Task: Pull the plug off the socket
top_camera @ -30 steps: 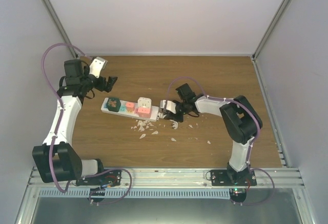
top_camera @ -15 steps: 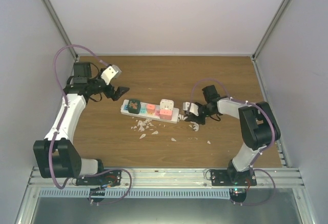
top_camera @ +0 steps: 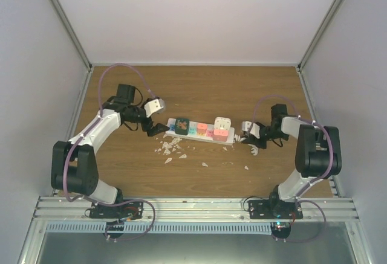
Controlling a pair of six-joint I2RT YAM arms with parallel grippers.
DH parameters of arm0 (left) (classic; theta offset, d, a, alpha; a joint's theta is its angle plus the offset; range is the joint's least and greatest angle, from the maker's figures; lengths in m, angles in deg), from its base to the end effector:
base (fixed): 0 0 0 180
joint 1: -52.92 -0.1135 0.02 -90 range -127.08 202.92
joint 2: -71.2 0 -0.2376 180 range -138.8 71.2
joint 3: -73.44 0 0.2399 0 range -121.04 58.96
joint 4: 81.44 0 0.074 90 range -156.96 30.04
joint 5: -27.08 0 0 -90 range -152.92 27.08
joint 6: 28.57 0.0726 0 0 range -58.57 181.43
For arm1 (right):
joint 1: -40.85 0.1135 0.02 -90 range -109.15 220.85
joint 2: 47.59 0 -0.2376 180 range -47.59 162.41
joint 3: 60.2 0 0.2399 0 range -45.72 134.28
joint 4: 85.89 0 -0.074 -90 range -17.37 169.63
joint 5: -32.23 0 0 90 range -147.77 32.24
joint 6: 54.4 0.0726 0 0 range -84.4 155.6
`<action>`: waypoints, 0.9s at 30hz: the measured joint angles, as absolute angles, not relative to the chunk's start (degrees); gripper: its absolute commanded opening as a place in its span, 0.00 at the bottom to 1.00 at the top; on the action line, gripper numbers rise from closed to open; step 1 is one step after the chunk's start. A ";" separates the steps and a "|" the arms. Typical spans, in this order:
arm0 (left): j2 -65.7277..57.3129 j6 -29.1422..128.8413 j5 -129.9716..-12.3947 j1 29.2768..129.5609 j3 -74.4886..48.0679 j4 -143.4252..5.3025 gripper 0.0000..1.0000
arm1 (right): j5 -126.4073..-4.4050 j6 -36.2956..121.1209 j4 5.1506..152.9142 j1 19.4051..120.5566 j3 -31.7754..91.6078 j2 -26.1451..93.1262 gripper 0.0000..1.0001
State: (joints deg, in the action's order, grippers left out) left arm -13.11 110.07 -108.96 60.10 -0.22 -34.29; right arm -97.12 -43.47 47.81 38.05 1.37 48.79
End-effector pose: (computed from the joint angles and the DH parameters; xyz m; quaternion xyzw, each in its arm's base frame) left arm 0.2896 -0.0892 0.2003 0.5097 0.7307 -0.2610 0.3717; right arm 0.2654 0.0331 0.0841 -0.6002 0.7223 0.2058 0.2751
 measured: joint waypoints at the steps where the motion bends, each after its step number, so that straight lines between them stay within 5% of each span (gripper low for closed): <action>1: -13.81 110.55 -108.92 60.76 -0.02 -34.40 0.99 | -97.29 -44.65 47.27 36.82 1.33 48.77 0.04; 3: -14.93 111.51 -108.90 62.09 0.39 -34.62 0.99 | -97.53 -46.81 46.22 34.66 1.33 48.77 0.06; 13: -19.50 114.71 -109.07 68.30 0.74 -37.64 0.97 | -93.34 -51.23 41.02 28.43 2.62 48.88 0.55; 17: -22.08 115.14 -109.38 68.56 -0.35 -37.70 0.97 | -92.57 -50.97 37.24 28.12 4.65 48.42 0.67; 20: -23.08 115.47 -109.49 68.82 -1.88 -37.66 0.97 | -94.50 -49.96 34.57 28.08 6.97 47.04 0.94; 27: -24.00 116.10 -110.87 71.22 -6.93 -37.53 0.96 | -105.53 -46.05 33.39 29.06 9.24 40.42 1.00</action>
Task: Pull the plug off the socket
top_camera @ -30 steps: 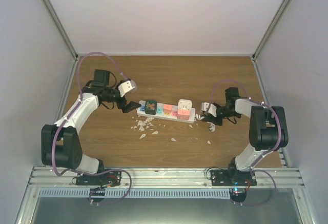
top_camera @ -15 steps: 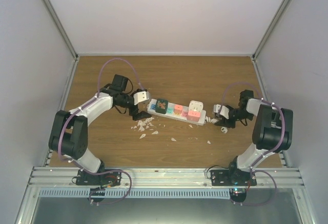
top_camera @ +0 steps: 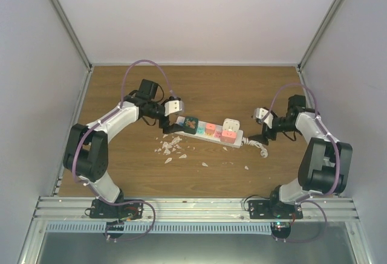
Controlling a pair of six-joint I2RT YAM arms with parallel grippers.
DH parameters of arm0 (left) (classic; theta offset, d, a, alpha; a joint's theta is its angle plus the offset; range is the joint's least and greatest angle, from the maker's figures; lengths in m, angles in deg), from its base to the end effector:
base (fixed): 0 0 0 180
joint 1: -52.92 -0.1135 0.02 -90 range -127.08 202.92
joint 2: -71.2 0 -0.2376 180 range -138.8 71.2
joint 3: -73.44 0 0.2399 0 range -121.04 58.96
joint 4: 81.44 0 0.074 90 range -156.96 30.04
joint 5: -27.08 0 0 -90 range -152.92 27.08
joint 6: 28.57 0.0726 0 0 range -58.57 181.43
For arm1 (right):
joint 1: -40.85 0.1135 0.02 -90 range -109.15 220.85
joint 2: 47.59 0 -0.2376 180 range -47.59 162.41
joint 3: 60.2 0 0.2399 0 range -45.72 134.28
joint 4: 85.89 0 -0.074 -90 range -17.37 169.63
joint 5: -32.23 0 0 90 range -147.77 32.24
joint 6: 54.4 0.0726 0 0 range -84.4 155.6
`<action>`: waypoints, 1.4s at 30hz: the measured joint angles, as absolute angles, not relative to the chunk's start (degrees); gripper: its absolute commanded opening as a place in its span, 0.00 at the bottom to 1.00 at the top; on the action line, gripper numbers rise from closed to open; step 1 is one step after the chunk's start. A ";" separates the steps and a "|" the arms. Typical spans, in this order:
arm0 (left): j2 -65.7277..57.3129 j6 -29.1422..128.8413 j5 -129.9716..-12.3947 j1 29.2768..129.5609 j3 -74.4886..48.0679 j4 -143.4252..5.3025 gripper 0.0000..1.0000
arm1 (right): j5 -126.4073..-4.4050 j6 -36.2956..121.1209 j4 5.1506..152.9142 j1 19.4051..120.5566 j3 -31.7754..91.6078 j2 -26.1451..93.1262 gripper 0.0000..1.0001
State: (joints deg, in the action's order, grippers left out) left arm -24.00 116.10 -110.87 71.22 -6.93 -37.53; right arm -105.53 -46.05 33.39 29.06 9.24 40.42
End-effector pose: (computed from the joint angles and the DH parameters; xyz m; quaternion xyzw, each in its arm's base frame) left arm 0.3031 -0.1570 0.1839 0.6112 0.6424 -0.2949 0.3560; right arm 0.2674 -0.0009 0.1539 -0.5522 0.7248 0.2142 0.3519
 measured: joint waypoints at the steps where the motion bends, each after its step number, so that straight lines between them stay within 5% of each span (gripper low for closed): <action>1: -24.24 116.06 -111.15 71.57 -7.85 -37.55 0.96 | -107.30 -45.35 33.54 29.56 9.24 39.74 1.00; 12: -24.52 114.92 -112.94 73.15 -10.93 -37.61 0.97 | -113.18 -36.21 45.02 38.70 2.84 38.97 0.96; 19: -22.21 114.36 -112.99 73.41 -6.73 -38.60 0.94 | -112.77 -31.62 52.75 43.51 1.31 44.04 0.79; 23: -20.85 114.40 -113.12 74.02 -5.05 -39.06 0.83 | -112.79 -30.16 55.31 44.78 1.33 46.17 0.74; 26: -20.57 114.68 -113.36 75.01 -4.72 -39.10 0.76 | -112.88 -29.46 56.91 45.70 1.72 47.43 0.49; 28: -20.52 114.73 -113.60 75.66 -4.72 -39.08 0.73 | -113.10 -28.48 57.93 46.15 2.01 47.98 0.42; 42: -20.44 112.80 -114.32 80.91 -4.66 -40.61 0.69 | -110.43 -26.42 60.19 54.83 4.87 49.73 0.40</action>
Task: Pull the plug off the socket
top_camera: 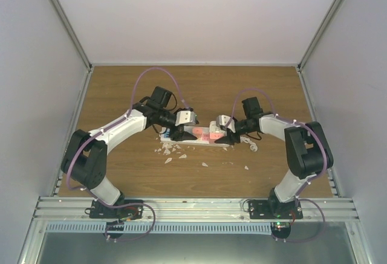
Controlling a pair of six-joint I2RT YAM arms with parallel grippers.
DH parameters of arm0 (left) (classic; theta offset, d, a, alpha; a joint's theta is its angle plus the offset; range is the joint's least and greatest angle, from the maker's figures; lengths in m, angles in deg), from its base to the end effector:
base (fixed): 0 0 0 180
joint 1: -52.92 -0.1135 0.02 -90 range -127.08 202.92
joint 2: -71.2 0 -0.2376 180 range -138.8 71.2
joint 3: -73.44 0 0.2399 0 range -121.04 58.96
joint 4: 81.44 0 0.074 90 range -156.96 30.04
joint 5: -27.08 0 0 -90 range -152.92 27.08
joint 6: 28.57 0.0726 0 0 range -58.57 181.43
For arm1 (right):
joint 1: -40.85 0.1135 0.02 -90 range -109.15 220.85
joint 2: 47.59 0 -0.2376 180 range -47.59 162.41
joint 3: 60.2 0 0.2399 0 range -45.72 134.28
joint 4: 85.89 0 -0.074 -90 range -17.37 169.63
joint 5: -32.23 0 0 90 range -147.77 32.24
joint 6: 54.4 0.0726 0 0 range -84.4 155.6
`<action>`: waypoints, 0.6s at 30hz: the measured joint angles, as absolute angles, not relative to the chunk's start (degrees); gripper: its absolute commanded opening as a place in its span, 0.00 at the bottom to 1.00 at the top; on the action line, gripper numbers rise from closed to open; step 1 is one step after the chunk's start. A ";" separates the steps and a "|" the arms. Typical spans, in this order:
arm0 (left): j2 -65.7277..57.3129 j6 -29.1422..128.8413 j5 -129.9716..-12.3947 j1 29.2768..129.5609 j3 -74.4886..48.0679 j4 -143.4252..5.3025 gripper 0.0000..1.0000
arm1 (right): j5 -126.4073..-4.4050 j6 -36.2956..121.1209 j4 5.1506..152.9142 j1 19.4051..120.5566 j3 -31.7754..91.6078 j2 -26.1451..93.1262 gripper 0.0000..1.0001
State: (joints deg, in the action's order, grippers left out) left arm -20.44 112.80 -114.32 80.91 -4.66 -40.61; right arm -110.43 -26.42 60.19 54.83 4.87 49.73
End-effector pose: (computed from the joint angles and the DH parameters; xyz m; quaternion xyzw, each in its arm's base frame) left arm 0.2644 -0.2048 0.1979 0.6499 0.5755 -0.3484 0.3536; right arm 0.2780 0.1287 0.1132 -0.6121 0.6347 0.3211 0.3457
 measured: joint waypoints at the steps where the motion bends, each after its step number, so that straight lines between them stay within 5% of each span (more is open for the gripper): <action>1: -20.44 112.63 -114.32 80.99 -4.66 -40.65 0.69 | -110.01 -26.14 60.16 55.55 5.11 49.73 0.40; 18: -14.73 114.97 -115.56 73.91 -0.48 -38.01 0.68 | -107.87 -11.27 65.26 68.05 10.79 55.06 0.43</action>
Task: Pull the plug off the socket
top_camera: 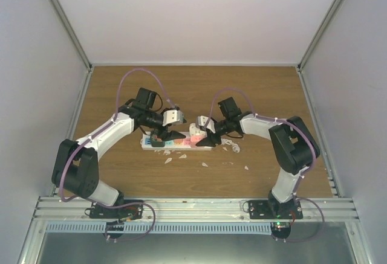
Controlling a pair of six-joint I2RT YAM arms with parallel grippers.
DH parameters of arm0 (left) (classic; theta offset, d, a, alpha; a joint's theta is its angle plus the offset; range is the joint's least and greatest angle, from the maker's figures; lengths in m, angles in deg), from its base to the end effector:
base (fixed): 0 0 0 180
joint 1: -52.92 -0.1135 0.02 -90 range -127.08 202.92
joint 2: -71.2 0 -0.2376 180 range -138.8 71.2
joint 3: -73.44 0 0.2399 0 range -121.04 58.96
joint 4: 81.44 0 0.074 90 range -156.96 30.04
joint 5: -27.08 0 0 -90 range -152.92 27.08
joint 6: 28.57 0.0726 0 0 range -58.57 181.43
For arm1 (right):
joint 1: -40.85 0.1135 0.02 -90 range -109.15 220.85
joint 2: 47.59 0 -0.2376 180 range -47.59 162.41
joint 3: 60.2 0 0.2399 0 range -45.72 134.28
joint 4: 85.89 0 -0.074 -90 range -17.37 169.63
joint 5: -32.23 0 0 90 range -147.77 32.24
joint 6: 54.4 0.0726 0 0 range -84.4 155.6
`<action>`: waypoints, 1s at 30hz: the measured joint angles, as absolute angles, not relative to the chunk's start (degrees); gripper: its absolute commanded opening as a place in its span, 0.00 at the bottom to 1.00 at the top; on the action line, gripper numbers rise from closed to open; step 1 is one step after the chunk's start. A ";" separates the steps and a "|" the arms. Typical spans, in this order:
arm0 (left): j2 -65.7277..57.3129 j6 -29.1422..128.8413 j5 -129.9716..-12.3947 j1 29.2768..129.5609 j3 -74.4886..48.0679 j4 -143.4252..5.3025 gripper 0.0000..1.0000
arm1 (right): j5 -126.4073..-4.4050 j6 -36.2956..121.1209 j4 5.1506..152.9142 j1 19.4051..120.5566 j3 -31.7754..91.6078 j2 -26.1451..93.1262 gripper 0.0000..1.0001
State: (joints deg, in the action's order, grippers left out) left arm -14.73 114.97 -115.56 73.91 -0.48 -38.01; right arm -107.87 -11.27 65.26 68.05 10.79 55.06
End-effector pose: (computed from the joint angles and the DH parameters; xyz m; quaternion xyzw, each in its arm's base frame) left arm 0.2639 -0.1630 0.2034 0.6230 0.6014 -0.3318 0.3742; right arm 0.2730 0.2029 0.1145 -0.6137 0.6345 0.3641 0.2971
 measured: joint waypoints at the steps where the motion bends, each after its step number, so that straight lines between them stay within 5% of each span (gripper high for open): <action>1: -14.40 115.03 -115.56 73.91 0.07 -37.86 0.68 | -107.98 -10.66 66.50 68.89 10.92 55.45 0.45; 5: -14.10 115.03 -115.56 73.91 2.14 -37.92 0.68 | -108.40 -8.89 70.92 71.09 10.75 56.63 0.72; 9: -14.10 114.75 -115.50 73.96 2.78 -38.16 0.68 | -109.21 -7.06 75.35 71.38 8.37 56.68 0.84; 20: -14.82 111.71 -113.82 75.92 2.80 -41.70 0.79 | -112.03 -4.26 85.41 68.54 -0.27 54.19 0.84; 30: -18.53 108.45 -112.40 77.13 1.38 -44.24 0.75 | -114.21 -1.98 94.37 68.43 -2.50 55.67 0.68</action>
State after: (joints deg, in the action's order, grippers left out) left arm -18.53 108.45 -112.40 77.13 1.38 -44.24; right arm -114.21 -1.98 94.37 68.43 -2.50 55.67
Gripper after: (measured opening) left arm 0.767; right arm 0.733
